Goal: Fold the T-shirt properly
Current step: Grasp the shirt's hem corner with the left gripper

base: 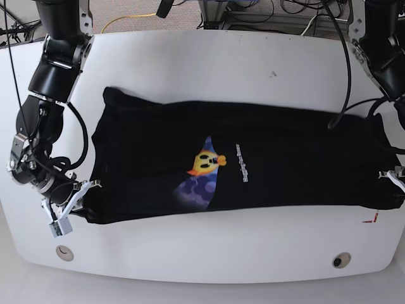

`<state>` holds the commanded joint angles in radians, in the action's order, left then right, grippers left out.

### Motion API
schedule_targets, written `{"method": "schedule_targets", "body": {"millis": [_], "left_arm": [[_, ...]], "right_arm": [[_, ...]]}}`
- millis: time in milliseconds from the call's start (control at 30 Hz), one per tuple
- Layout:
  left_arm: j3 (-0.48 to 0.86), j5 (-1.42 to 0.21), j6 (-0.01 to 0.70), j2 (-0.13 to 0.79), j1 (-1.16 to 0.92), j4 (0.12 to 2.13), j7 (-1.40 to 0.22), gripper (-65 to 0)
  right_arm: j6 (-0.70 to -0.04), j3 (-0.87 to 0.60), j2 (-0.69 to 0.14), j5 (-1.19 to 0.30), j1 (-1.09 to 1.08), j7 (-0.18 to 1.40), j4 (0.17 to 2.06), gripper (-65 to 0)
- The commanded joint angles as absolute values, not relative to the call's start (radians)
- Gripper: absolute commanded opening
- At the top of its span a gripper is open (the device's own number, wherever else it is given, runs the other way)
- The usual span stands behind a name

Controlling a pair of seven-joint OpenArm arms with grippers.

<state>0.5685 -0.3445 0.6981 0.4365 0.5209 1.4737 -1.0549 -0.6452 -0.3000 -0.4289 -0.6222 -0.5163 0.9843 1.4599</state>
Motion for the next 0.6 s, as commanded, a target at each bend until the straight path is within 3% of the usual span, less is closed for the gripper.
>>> {"method": "schedule_targets", "body": {"millis": [333, 600], "left_arm": [[0.559, -0.338, 0.698, 0.433, 0.858, 1.538, -1.144, -65.0], [0.464, -0.341, 0.698, 0.473, 1.144, 1.475, -1.138, -65.0]], "right_arm": [[-0.645, -0.136, -0.559, -0.622, -0.849, 0.998, 1.452, -65.0], [-0.654, -0.024, -0.625, -0.624, -1.175, 1.043, 1.391, -65.0]]}}
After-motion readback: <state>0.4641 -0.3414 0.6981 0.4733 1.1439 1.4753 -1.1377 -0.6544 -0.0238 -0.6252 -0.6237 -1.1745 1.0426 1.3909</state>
